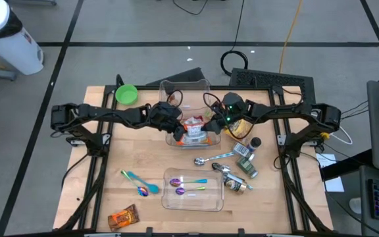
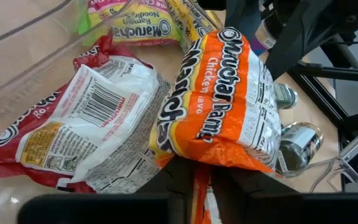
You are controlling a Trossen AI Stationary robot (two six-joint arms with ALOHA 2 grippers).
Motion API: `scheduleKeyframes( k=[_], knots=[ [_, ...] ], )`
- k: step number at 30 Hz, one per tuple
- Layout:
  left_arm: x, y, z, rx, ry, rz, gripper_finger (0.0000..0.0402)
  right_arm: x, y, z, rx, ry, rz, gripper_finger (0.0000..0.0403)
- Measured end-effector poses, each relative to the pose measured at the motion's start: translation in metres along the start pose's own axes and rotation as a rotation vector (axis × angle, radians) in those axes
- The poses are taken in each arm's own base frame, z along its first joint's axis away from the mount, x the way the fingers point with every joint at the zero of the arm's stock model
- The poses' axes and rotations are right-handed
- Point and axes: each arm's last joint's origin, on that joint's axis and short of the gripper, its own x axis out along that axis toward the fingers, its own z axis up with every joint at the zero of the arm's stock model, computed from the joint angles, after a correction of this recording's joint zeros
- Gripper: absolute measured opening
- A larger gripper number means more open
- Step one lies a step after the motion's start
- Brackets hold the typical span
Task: Pick & Place Food Item
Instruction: Put the orange noodle pack into the middle transparent bin
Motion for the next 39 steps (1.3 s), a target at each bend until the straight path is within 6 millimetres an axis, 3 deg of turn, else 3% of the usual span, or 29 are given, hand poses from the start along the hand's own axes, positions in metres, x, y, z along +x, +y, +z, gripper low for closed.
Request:
scheduleKeyframes(
  k=[7,13,20,26,34,39],
  knots=[
    [0.0,0.001,-0.002,-0.007,0.018,0.012,0.0145,0.0,0.0,0.0,-0.001,-0.002,-0.002,0.0146],
    [-0.001,0.002,-0.001,0.001,0.039,-0.013,0.0181,-0.001,-0.002,0.001,-0.031,-0.018,-0.021,0.0146],
    [-0.004,0.011,-0.001,-0.045,0.126,-0.055,0.0178,-0.006,-0.004,0.005,-0.039,-0.031,-0.031,0.0148],
    [-0.019,0.013,0.004,-0.045,0.138,-0.05,0.0168,-0.011,-0.004,0.007,-0.08,-0.04,-0.035,0.0148],
    [-0.058,0.008,0.024,0.017,0.003,-0.022,0.0163,-0.012,-0.002,0.01,-0.172,-0.064,-0.02,0.0144],
    [-0.064,-0.004,0.032,0.084,-0.092,-0.093,0.0163,-0.003,0.017,0.004,-0.366,-0.051,0.093,0.0135]
  ],
)
